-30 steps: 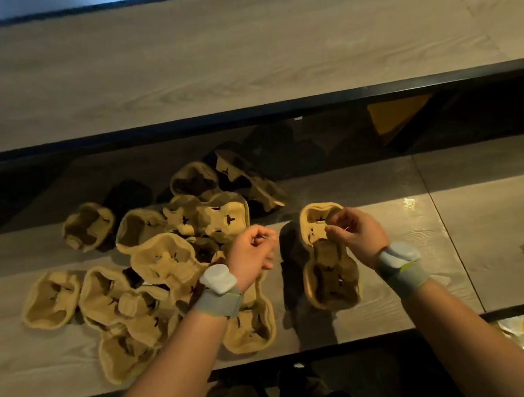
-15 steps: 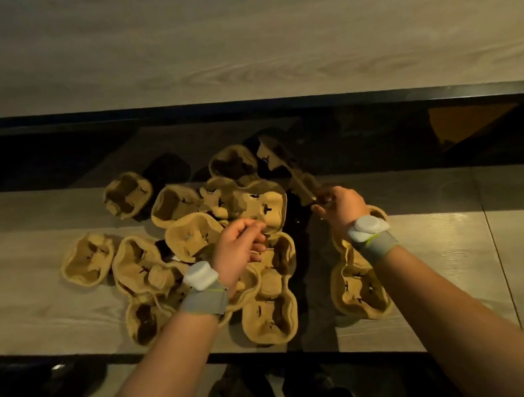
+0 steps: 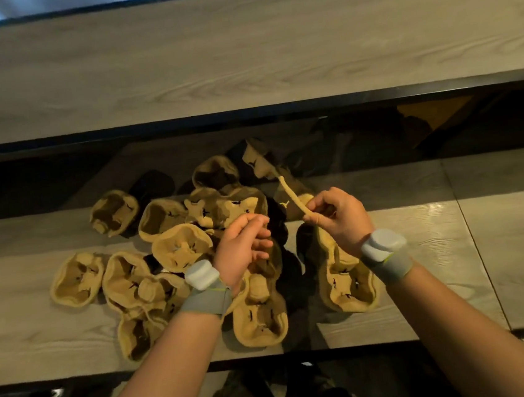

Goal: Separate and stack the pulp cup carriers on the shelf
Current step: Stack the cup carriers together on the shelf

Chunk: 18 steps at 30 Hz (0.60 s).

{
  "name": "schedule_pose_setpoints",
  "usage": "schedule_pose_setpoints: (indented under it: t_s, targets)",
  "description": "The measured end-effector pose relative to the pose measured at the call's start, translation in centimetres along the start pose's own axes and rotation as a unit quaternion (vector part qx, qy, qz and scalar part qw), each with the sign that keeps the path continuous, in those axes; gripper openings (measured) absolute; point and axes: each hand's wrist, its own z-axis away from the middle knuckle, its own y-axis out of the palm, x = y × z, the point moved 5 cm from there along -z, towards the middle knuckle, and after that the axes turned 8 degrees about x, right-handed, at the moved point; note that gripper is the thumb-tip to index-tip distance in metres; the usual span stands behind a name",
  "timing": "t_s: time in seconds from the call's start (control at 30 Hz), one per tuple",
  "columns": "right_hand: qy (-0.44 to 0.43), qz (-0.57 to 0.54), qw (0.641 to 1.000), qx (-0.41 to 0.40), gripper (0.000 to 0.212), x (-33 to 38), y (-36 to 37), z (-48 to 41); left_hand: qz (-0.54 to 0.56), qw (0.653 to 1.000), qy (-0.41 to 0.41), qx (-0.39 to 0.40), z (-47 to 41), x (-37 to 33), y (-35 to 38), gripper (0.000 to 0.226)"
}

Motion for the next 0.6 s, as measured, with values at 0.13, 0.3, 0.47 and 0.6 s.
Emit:
schedule_pose_setpoints:
  t_s: [0.13, 0.3, 0.47, 0.6]
  targets:
    - [-0.056, 0.018, 0.998, -0.003, 0.016, 2.6, -1.0, 3.1, 0.026, 0.999, 0.003, 0.046, -0.1, -1.5, 2.9, 0.052]
    - [-0.104, 0.092, 0.99, 0.023, 0.016, 5.1, -1.4, 6.3, 0.003, 0.998, -0.015, 0.061, 0.1, -1.7, 5.5, 0.109]
    - [-0.067, 0.068, 0.994, -0.061, 0.035, 4.8, -5.1, 8.4, 0.017, 0.992, 0.039, 0.118, 0.8, -2.1, 6.9, 0.048]
    - [0.069, 0.028, 0.993, -0.086, 0.036, 1.5, -7.7, 8.4, -0.013, 0.988, 0.037, 0.15, 1.2, -1.9, 8.0, 0.034]
